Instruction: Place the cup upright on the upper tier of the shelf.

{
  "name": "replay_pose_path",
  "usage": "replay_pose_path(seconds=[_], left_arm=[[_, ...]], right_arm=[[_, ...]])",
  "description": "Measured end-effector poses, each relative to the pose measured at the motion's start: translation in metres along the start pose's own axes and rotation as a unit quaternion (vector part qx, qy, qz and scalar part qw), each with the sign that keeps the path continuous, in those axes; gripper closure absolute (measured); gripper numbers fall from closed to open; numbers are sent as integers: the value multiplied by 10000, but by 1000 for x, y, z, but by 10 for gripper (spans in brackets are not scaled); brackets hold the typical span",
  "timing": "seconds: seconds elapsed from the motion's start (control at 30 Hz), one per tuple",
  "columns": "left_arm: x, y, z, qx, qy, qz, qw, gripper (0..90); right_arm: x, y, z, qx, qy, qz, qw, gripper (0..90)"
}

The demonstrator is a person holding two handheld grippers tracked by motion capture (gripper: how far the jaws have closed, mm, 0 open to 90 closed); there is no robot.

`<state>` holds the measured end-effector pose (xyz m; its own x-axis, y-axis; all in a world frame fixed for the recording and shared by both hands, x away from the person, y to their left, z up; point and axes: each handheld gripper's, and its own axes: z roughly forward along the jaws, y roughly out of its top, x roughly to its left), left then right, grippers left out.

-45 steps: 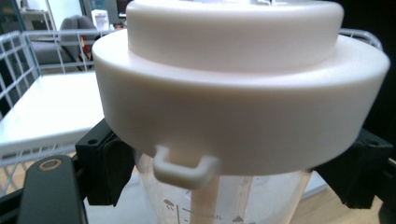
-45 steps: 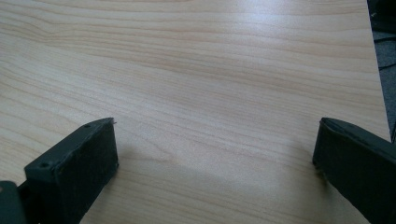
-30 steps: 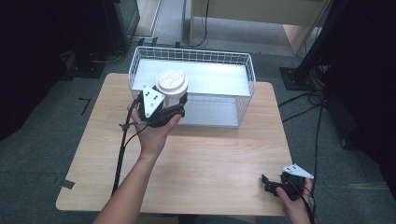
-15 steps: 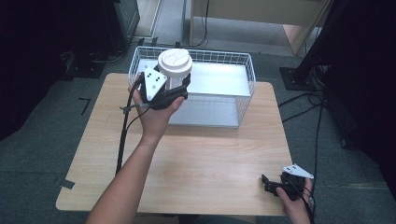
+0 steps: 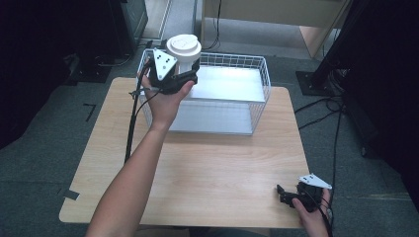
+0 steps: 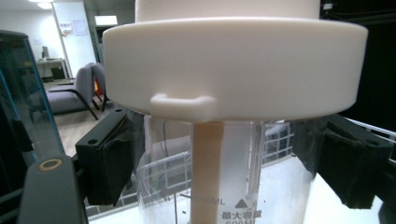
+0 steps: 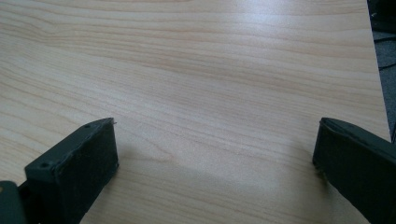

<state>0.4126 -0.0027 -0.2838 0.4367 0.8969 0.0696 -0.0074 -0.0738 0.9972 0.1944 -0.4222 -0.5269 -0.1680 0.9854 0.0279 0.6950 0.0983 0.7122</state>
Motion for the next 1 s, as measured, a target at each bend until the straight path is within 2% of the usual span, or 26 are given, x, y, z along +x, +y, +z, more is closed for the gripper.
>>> replay_pose_path(seconds=[0.13, 0.23, 0.33, 0.4, 0.53, 0.63, 0.73, 0.77, 0.87, 1.0], left_arm=[[10, -3, 20, 86, 216, -108, 9997, 161], [16, -4, 27, 45, 277, -244, 9993, 161], [20, -5, 33, 47, 366, -292, 9989, 160], [21, -6, 35, 51, 347, -303, 9989, 159], [20, -6, 35, 89, 316, -298, 9990, 157], [22, -6, 33, 192, 225, -372, 9989, 150], [23, -6, 32, 415, 307, -405, 9978, 12], [23, -7, 31, 426, 326, -429, 9976, 0], [23, -11, 28, 474, 410, -349, 9974, 0], [22, -17, 20, 468, 360, -388, 9975, 0]], right_arm=[[0, 0, 0, 10, 3, 2, 10000, 0], [0, 0, 0, 9, 4, 3, 10000, 0], [0, 0, 0, 11, 4, 1, 10000, 0], [0, 0, 0, 11, 4, 0, 10000, 0], [0, 0, 0, 13, 3, 7, 10000, 0], [0, 0, 0, 12, 3, 6, 10000, 0], [0, 0, 0, 12, 2, 5, 10000, 0], [0, 0, 0, 12, 2, 7, 10000, 0], [0, 0, 0, 12, 2, 10, 10000, 0], [0, 0, 0, 11, 2, 9, 10000, 0]])
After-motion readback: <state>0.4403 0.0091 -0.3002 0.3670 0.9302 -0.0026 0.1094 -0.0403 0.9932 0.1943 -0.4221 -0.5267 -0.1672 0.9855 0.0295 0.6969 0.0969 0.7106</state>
